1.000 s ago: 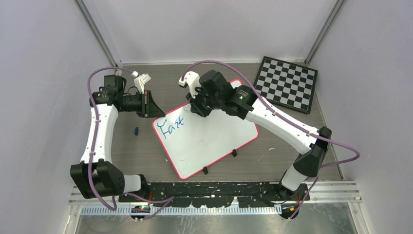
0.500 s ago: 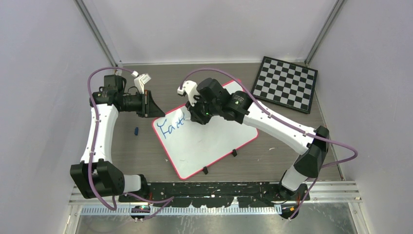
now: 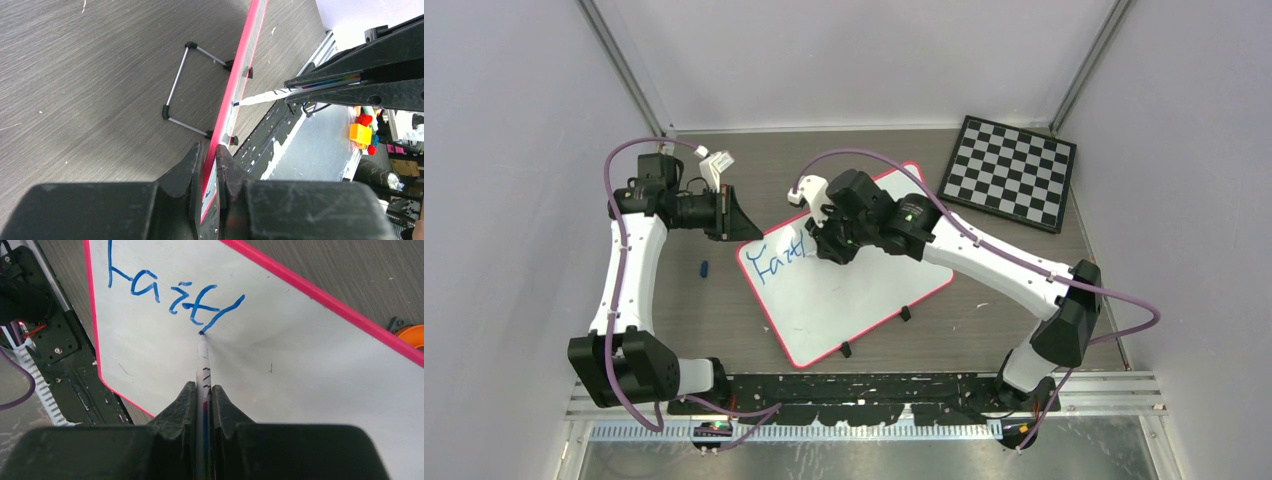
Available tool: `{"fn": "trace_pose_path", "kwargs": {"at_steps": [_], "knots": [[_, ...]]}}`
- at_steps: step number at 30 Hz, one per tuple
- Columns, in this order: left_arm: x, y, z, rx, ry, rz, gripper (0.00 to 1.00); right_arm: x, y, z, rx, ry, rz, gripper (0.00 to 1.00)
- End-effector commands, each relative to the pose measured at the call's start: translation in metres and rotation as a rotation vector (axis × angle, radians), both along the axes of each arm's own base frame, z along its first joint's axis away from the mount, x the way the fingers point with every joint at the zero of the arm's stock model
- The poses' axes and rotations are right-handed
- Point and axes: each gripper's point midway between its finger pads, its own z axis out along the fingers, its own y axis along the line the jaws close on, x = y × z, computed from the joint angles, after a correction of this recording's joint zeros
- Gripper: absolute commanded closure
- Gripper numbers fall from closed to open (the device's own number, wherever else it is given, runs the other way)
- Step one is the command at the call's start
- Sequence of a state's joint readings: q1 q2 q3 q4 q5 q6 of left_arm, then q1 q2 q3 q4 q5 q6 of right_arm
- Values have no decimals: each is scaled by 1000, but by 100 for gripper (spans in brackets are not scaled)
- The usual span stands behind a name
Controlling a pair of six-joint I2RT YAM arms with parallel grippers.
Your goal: Write a sentence on the whiteboard
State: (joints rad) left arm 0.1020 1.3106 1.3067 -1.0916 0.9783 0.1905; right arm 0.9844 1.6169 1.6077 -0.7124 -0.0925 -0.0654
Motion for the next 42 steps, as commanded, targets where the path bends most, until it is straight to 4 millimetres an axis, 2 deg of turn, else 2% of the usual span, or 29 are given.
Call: {"fn": "trace_pose_path", "kwargs": {"at_steps": [1,7,12,16,22,26,34,40,42], "knots": [[-10,-7,-4,-2,49,-27,100,20,5,39,83,-91,-50,100],[-10,-7,-5,-2,50,-27,100,36,1,49,94,-114,-74,100],[-8,-7,-4,1,49,-26,100,38,-3,45,81,-107,-78,100],[-8,-7,-4,1,51,-26,100,34,-7,37,69,-90,-73,100],[-8,-7,-4,1,50,-26,100,17,-9,18,48,-37,-48,100],[-9,-7,-5,4,51,-26,100,8,-9,14,48,-22,-33,100],[-11,-8,-4,6,45,-33,100,-3,-10,33,67,-22,-2,100],[-13,-10,-5,11,41,-54,100,-11,-18,66,116,-15,47,100],[-13,-10,-5,14,38,-60,100,-8,-25,76,149,-2,49,100]]}}
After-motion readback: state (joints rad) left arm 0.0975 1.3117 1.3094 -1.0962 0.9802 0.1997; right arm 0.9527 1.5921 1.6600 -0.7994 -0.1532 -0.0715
